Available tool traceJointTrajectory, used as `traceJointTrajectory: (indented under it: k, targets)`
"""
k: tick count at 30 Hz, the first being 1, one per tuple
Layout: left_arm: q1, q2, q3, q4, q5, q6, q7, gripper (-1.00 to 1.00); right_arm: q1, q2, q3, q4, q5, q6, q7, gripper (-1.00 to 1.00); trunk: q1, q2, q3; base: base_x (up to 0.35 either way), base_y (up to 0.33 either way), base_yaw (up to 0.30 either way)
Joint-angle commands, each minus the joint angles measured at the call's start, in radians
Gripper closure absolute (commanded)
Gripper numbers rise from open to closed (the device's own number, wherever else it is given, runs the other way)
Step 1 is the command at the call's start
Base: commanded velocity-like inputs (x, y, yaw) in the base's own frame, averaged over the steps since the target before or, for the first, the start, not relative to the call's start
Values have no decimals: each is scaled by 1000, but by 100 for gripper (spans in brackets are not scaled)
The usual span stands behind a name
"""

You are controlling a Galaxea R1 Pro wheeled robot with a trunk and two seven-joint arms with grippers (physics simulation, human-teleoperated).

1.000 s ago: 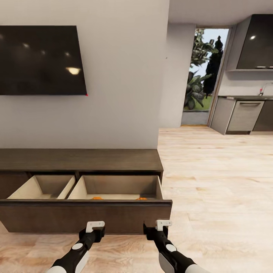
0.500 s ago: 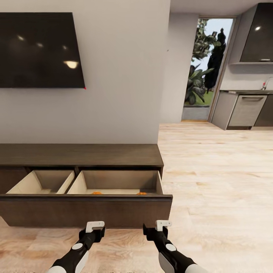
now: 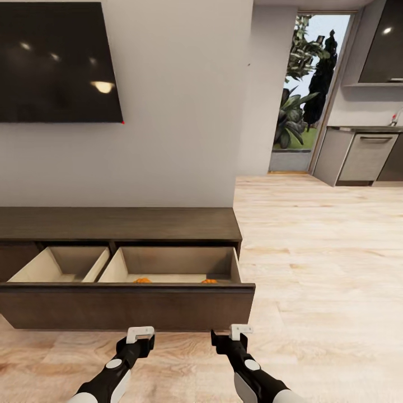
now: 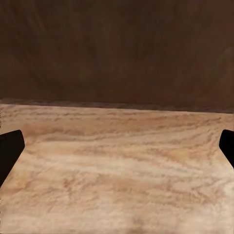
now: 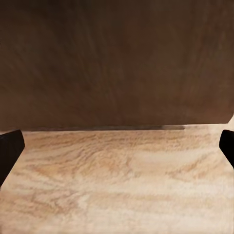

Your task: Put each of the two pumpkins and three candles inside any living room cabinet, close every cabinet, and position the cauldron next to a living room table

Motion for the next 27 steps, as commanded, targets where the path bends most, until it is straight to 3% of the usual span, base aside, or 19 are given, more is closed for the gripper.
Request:
traceJointTrajectory:
  k: [1, 6, 16, 22, 27]
  targets:
    - [0, 0, 8, 0, 0, 0, 0, -100, 0, 0, 0, 0, 0, -3, 0, -100, 0, 0, 0, 0, 0, 0]
    - [0, 1, 59, -1, 0, 2, -2, -100, 0, 0, -1, 0, -2, -4, 0, -100, 0, 0, 0, 118, 0, 0]
    - [0, 2, 65, -1, 0, 3, -2, -100, 0, 0, -1, 0, -2, -10, 0, -100, 0, 0, 0, 289, 0, 0]
    - [-1, 2, 66, -1, 0, 1, -3, -100, 0, 0, -1, 0, -3, -8, 0, -100, 0, 0, 0, 53, 0, 0]
    - [-1, 2, 67, -1, 0, 0, -4, -100, 0, 0, 0, 0, -3, -6, 0, -100, 2, -1, -19, 4, 0, 0]
